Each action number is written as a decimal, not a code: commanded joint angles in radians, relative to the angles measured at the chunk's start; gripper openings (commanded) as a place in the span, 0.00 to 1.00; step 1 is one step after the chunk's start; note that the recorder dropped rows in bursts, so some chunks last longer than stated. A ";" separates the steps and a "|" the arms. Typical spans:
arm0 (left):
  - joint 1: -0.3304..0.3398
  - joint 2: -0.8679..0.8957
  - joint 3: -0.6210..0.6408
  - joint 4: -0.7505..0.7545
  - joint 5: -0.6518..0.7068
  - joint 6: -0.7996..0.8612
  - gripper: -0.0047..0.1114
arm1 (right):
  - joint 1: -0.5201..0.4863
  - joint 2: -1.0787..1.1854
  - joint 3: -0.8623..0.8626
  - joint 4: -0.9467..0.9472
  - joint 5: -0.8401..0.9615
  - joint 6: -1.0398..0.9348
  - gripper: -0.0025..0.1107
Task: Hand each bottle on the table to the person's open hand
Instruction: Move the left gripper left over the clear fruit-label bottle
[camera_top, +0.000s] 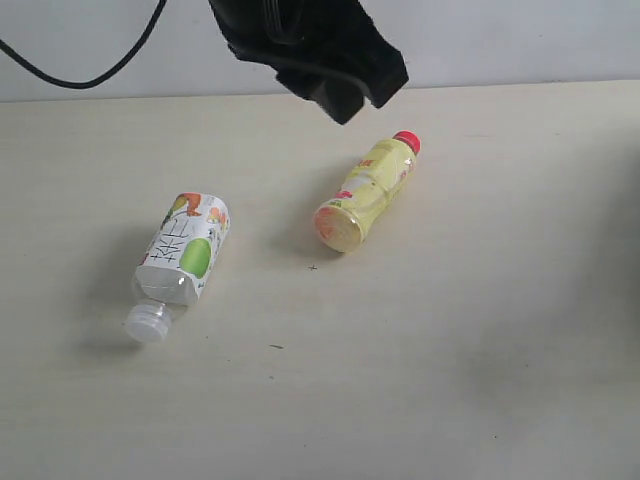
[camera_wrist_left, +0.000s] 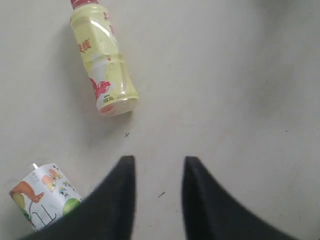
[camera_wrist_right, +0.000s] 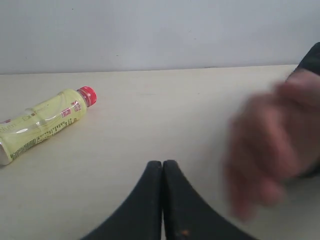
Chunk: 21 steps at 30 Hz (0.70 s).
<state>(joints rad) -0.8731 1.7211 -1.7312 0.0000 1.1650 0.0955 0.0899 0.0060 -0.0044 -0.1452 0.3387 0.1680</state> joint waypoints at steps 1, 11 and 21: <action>0.028 -0.012 0.012 0.000 -0.047 -0.009 0.06 | -0.005 -0.006 0.004 0.006 -0.009 0.000 0.02; 0.128 -0.012 0.013 0.000 -0.012 -0.081 0.05 | -0.005 -0.006 0.004 0.006 -0.009 0.000 0.02; 0.276 -0.016 0.203 0.020 -0.119 -0.118 0.05 | -0.005 -0.006 0.004 0.006 -0.009 0.000 0.02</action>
<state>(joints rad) -0.6371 1.7130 -1.5844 0.0083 1.1035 0.0081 0.0899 0.0060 -0.0044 -0.1452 0.3387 0.1680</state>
